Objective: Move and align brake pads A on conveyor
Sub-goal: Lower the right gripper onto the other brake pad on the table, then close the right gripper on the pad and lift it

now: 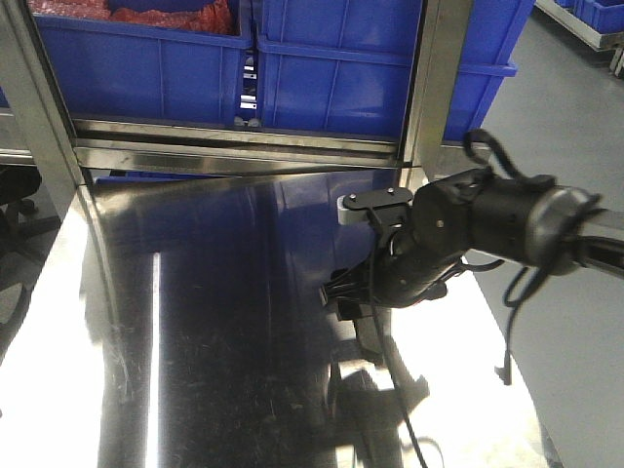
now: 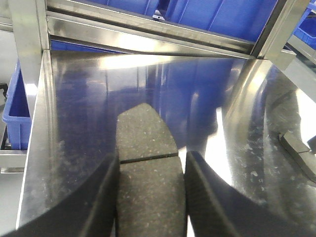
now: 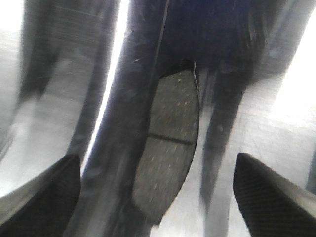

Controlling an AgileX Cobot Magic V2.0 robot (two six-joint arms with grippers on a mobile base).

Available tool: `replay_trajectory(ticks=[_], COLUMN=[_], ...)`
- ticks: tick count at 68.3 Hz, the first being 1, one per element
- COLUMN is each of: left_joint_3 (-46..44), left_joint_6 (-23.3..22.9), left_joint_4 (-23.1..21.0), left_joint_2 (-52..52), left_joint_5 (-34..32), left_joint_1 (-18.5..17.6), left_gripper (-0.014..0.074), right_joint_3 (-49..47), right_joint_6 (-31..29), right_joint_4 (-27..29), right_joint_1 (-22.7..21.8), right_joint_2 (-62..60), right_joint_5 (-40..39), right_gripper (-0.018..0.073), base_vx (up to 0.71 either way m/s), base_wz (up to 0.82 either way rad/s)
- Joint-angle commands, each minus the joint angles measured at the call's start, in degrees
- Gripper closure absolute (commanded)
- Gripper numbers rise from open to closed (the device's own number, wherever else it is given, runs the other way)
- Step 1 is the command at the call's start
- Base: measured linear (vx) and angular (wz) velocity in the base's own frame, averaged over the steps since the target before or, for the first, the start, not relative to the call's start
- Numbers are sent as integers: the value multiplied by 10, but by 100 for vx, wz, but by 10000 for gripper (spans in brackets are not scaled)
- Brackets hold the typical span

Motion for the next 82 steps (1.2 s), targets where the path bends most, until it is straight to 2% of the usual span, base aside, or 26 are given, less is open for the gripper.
replay_trajectory(ticks=[1,16,37,43,65,75,82], left_joint_3=[-17,-17,-17,-17,-17,-17,-17], left_joint_6=[-1,-1,-1,-1,-1,-1,-1], left_joint_4=[5,5,5,5,5,5,5], left_joint_2=[2,2,2,2,2,2,2], left_joint_5=[-47,-47,-47,-47,-47,-47,-47], left_joint_1=[-1,-1,-1,-1,-1,-1,-1], left_gripper=[503,503,503,503,503,503,503], right_joint_3=[-35,-41,-41,-41,-41,-38,-15], right_joint_6=[8,8,7,7,-5,-8,-8], right_joint_4=[-12,-11,-11,-11,-18,-19,-18], right_joint_1=[-1,-1,-1,-1,-1,-1,1], right_joint_2=[-4,34,38,38,37,24,2], right_joint_5=[-8,-3,-4,-3,-3,-3,-19], right_gripper=[-35,-26,87,150,489,571,568], base_vx=[0,0,0,0,0,0,0], base_wz=[0,0,0,0,0,0,0])
